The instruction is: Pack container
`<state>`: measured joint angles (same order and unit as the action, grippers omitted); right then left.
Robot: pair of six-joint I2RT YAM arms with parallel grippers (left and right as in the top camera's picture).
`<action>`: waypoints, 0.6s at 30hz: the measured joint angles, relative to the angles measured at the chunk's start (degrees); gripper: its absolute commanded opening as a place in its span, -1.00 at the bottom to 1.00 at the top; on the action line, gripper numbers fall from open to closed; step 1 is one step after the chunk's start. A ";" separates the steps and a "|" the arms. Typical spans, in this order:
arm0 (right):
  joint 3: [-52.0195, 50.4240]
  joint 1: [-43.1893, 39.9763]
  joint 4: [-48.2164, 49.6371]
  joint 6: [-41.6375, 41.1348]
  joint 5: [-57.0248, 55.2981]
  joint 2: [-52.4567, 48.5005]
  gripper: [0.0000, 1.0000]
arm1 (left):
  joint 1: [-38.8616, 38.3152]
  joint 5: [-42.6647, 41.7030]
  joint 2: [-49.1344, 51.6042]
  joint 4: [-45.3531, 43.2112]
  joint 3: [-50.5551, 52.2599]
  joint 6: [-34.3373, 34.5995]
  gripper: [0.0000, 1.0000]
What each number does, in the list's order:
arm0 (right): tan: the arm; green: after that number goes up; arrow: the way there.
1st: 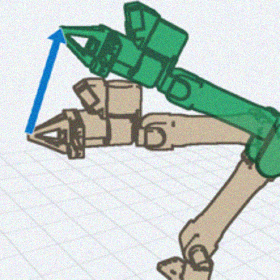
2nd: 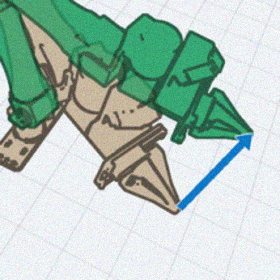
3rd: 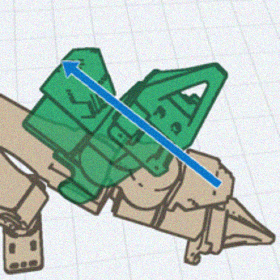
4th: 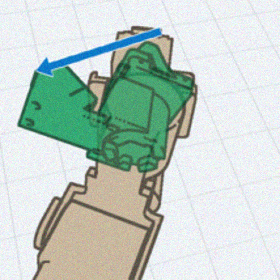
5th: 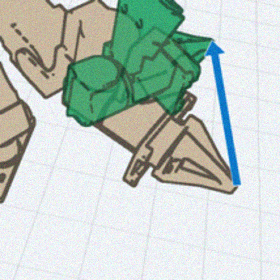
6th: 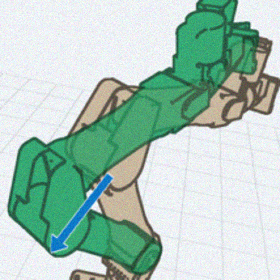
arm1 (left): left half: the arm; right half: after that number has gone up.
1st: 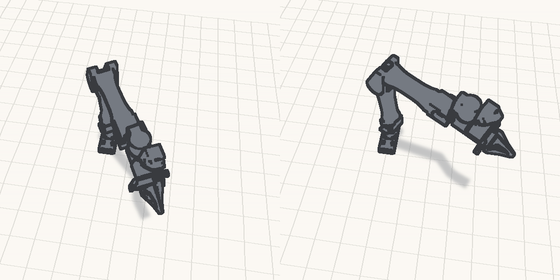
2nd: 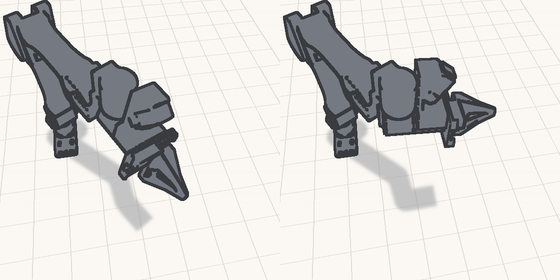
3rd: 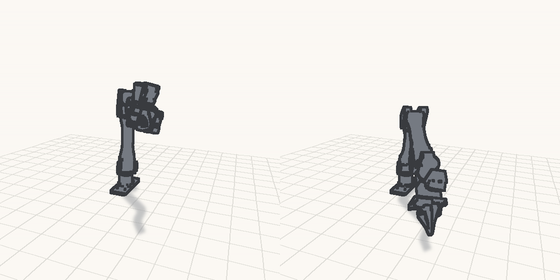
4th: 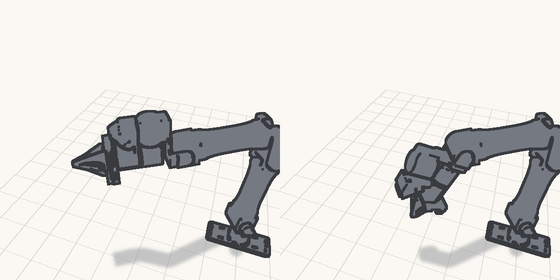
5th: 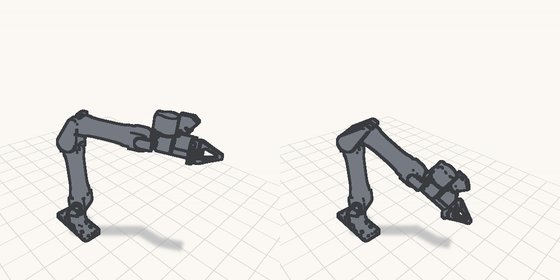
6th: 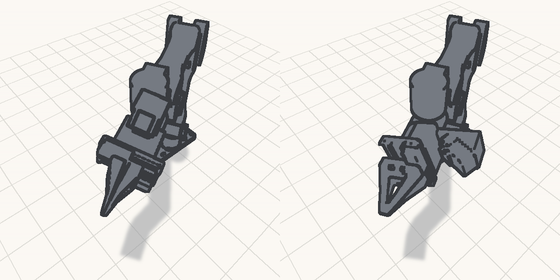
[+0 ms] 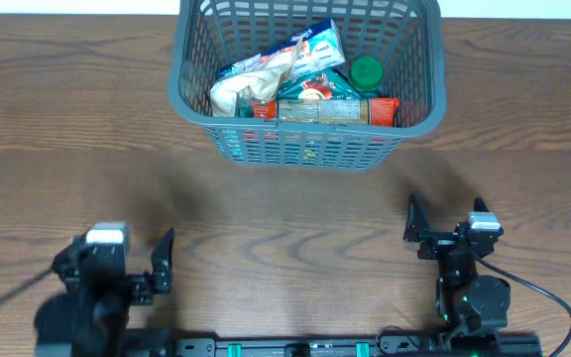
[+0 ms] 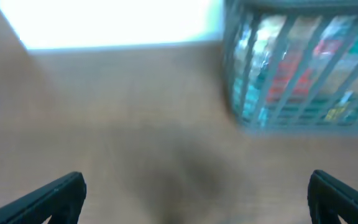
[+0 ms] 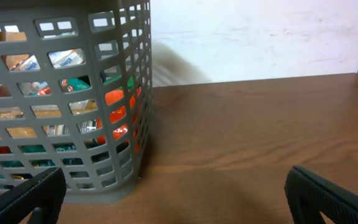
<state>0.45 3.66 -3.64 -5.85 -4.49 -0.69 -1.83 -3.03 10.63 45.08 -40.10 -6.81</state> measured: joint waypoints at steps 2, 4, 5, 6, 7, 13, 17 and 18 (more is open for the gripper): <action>0.00 0.00 -0.02 0.00 0.02 0.00 0.99 | -0.94 -0.04 -4.81 -5.79 2.86 -1.36 0.97; 0.00 0.00 0.02 0.00 0.00 0.02 0.99 | -1.46 -0.09 -8.55 -12.63 7.48 -2.86 0.97; 0.00 0.00 0.00 0.00 0.00 0.00 0.99 | -1.62 -0.09 -9.66 -15.56 9.88 -3.48 0.97; 0.00 0.00 0.00 0.00 0.02 0.02 0.98 | -1.70 -0.09 -10.10 -18.53 12.24 -3.85 0.97; 0.00 0.00 0.00 0.00 0.00 0.02 0.98 | -1.84 -0.20 -10.12 -21.55 14.69 -4.17 0.97; 0.00 0.00 0.00 0.00 0.02 0.00 0.99 | -2.97 -0.48 -10.03 -38.99 27.17 -5.53 0.97; 0.00 0.00 0.00 0.00 0.00 0.02 0.98 | -3.13 -0.46 -10.05 -48.63 34.03 -5.70 0.97; 0.00 0.00 0.00 0.00 0.00 0.02 0.99 | -3.13 -0.46 -10.05 -49.96 35.54 -5.70 0.97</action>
<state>0.45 3.66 -3.64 -5.85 -4.49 -0.67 -4.95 -3.49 0.58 -4.89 -4.56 -12.51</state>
